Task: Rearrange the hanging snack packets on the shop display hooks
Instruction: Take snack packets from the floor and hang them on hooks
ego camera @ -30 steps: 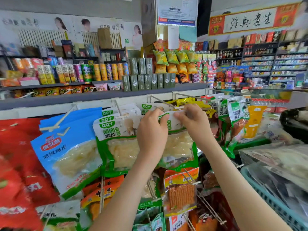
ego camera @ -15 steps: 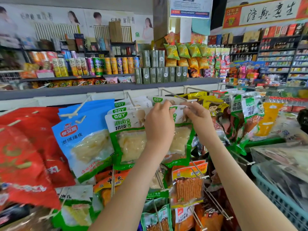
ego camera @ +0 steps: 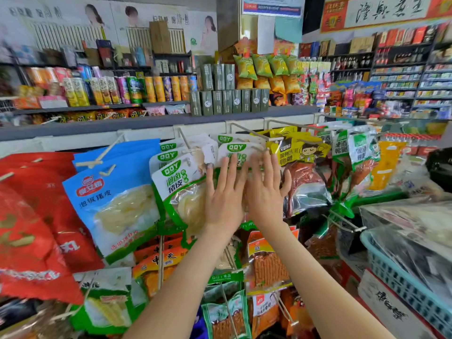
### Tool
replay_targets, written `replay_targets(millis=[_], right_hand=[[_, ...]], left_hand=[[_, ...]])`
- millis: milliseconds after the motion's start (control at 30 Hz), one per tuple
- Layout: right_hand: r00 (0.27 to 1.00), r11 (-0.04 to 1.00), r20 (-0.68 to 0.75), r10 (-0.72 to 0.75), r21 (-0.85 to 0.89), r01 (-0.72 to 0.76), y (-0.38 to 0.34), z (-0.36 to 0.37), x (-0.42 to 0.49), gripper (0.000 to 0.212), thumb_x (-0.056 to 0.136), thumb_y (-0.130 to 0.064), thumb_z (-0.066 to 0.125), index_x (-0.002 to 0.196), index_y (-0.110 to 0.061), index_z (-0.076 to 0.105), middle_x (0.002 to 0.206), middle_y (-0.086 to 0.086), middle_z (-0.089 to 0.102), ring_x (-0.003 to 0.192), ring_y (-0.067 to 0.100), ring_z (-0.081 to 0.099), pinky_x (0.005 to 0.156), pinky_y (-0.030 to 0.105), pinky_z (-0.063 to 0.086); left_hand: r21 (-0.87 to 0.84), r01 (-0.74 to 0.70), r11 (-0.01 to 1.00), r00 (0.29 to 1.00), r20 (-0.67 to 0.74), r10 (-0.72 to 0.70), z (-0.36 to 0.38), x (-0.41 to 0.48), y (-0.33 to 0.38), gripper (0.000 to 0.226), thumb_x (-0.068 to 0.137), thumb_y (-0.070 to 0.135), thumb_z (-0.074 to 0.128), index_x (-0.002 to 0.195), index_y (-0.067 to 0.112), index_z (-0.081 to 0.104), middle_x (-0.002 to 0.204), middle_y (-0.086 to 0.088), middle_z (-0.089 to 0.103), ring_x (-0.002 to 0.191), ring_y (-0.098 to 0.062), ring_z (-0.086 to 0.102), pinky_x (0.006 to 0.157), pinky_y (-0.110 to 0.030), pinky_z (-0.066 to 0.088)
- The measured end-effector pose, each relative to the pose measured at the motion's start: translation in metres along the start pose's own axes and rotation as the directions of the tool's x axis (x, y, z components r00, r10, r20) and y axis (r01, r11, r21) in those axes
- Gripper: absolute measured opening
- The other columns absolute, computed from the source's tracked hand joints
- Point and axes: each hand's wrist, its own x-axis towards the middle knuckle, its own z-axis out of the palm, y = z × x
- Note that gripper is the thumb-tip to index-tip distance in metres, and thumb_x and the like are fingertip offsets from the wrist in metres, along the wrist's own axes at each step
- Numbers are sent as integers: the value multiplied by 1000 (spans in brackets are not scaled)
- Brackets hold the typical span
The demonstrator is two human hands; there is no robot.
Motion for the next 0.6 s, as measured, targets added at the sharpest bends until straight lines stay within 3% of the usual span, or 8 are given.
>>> replay_targets(millis=[133,200,300,400,600], right_hand=[[967,975,228,-112,-160,151,6,6,-25,60,88,-22,45,145,-20,27,155,-1,13,144,18,-5,112,52,-8],[947,972,291,-137,-147,185,10,8,-36,62,86,-21,44,145,-22,27,155,-3,17,144,17,-9,112,54,-9],[923,984,361,-131,-64,164,17,9,-53,62,88,-23,45,146,-19,23,154,0,19,144,16,-1,115,48,1],[900,985,403,-165,23,170,20,5,-68,58,91,-22,45,145,-12,27,153,7,23,142,18,16,115,41,15],[873,987,474,-113,151,45,32,-6,-114,53,92,-24,39,143,-10,30,150,9,31,140,18,22,112,37,20]], left_hand=[[-44,10,999,998,58,-8,11,-15,1,77,83,36,56,149,15,21,157,-9,10,145,-24,4,115,-51,-2],[-81,20,997,998,61,-15,16,-22,4,79,82,32,59,148,11,21,157,-9,12,145,-23,5,115,-51,1],[-132,11,991,996,86,0,20,-36,12,78,83,27,52,149,9,15,157,-10,9,145,-24,4,115,-54,4],[-180,35,983,991,132,-11,30,-53,23,82,80,22,59,148,8,15,156,-10,14,144,-24,11,113,-54,7],[-231,42,972,973,229,13,39,-94,46,82,77,26,67,146,8,27,154,-12,20,143,-27,16,112,-53,9]])
